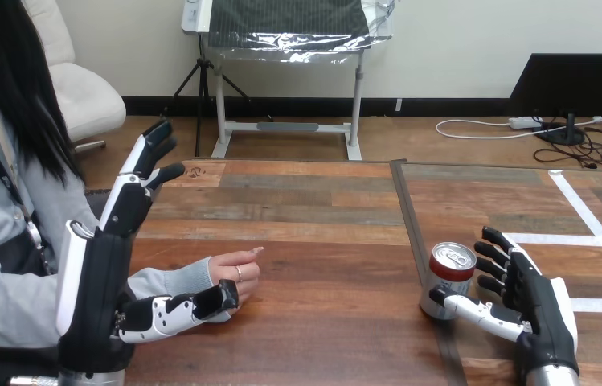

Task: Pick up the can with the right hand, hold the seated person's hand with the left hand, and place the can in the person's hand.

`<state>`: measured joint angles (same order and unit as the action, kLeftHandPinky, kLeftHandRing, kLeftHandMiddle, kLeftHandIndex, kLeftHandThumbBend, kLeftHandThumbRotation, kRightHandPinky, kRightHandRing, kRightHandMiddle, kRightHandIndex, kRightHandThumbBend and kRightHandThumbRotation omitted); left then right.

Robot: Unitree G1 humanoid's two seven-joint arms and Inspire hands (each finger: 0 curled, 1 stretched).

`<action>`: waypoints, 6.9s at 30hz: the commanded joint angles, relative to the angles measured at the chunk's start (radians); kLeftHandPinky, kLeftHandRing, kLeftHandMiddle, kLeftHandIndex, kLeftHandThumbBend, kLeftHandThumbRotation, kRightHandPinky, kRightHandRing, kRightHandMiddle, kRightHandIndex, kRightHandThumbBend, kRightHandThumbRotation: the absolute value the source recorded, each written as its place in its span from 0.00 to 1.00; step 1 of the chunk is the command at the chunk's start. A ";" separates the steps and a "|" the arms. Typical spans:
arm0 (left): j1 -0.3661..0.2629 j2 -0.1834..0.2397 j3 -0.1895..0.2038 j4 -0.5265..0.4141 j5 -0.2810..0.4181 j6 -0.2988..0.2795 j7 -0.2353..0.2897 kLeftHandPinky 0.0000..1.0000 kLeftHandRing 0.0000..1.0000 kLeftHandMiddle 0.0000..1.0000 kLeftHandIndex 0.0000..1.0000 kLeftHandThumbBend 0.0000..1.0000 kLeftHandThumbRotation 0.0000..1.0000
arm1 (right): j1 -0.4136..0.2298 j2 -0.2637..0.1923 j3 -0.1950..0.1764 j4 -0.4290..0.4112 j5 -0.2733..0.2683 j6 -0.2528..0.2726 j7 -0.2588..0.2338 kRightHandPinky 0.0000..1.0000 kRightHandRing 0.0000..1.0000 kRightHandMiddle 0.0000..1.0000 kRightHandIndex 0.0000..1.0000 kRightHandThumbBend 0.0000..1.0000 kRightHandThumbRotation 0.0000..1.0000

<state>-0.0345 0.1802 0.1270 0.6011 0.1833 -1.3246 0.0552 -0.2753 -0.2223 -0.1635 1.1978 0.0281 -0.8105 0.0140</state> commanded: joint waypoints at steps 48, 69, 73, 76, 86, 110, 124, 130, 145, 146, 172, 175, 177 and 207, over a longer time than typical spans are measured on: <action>-0.049 -0.010 -0.022 0.004 -0.026 -0.016 -0.009 0.80 0.91 0.94 0.91 1.00 0.61 | -0.084 -0.002 0.035 -0.066 -0.084 0.073 -0.092 0.80 0.83 0.84 0.86 0.94 0.00; -0.046 -0.009 -0.033 0.003 -0.039 -0.017 -0.018 0.81 0.91 0.94 0.91 1.00 0.60 | -0.081 -0.005 0.044 -0.088 -0.099 0.092 -0.113 0.79 0.81 0.84 0.86 0.95 0.00; -0.048 -0.009 -0.030 0.006 -0.035 -0.023 -0.019 0.82 0.92 0.94 0.91 1.00 0.60 | -0.079 -0.008 0.051 -0.097 -0.112 0.107 -0.132 0.79 0.80 0.83 0.85 0.94 0.00; -0.049 -0.011 -0.024 0.006 -0.026 -0.025 -0.015 0.82 0.92 0.94 0.91 1.00 0.60 | -0.077 -0.009 0.054 -0.107 -0.121 0.122 -0.147 0.78 0.79 0.82 0.84 0.94 0.00; -0.048 -0.007 -0.041 0.009 -0.045 -0.025 -0.021 0.83 0.92 0.94 0.91 1.00 0.59 | -0.073 -0.015 0.069 -0.148 -0.158 0.186 -0.201 0.74 0.76 0.79 0.82 0.92 0.00; -0.039 -0.017 -0.032 0.006 -0.034 -0.025 -0.018 0.85 0.92 0.94 0.91 1.00 0.60 | -0.055 -0.013 0.080 -0.250 -0.195 0.301 -0.309 0.45 0.50 0.63 0.66 0.83 0.00; -0.032 -0.014 -0.037 -0.008 -0.045 -0.031 -0.022 0.84 0.92 0.94 0.91 1.00 0.59 | -0.040 -0.011 0.069 -0.274 -0.178 0.310 -0.322 0.36 0.40 0.56 0.57 0.76 0.00; -0.031 -0.014 -0.041 -0.009 -0.056 -0.034 -0.024 0.84 0.92 0.94 0.91 1.00 0.58 | -0.034 -0.012 0.068 -0.279 -0.180 0.290 -0.335 0.35 0.41 0.54 0.55 0.77 0.00; -0.032 -0.022 -0.035 -0.003 -0.051 -0.039 -0.028 0.83 0.92 0.94 0.91 1.00 0.60 | -0.012 -0.006 0.065 -0.334 -0.176 0.298 -0.335 0.40 0.46 0.54 0.55 0.77 0.00; -0.032 -0.022 -0.035 -0.004 -0.051 -0.038 -0.028 0.83 0.92 0.94 0.91 1.00 0.60 | -0.012 -0.007 0.066 -0.334 -0.178 0.295 -0.335 0.40 0.46 0.54 0.55 0.76 0.00; -0.018 -0.052 0.006 -0.044 0.050 0.069 0.020 0.85 0.93 0.94 0.92 1.00 0.64 | -0.029 -0.036 0.076 -0.320 -0.227 0.251 -0.357 0.41 0.46 0.54 0.54 0.78 0.00; -0.009 -0.054 0.004 -0.056 0.060 0.103 0.029 0.85 0.93 0.95 0.92 1.00 0.62 | -0.032 -0.039 0.075 -0.316 -0.229 0.241 -0.353 0.41 0.46 0.53 0.54 0.78 0.00; -0.003 -0.054 0.003 -0.066 0.067 0.127 0.034 0.85 0.94 0.95 0.92 1.00 0.61 | -0.034 -0.042 0.076 -0.314 -0.232 0.235 -0.353 0.41 0.45 0.53 0.54 0.78 0.00; 0.031 0.039 -0.018 -0.262 0.325 0.493 0.113 0.91 0.96 0.93 0.92 1.00 0.46 | -0.074 -0.128 0.135 -0.313 -0.366 0.166 -0.385 0.39 0.43 0.52 0.52 0.83 0.00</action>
<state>0.0421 0.1831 0.1263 0.4164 0.4849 -0.8673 0.1535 -0.2422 -0.3119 -0.0406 0.9230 -0.3222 -0.5972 -0.3480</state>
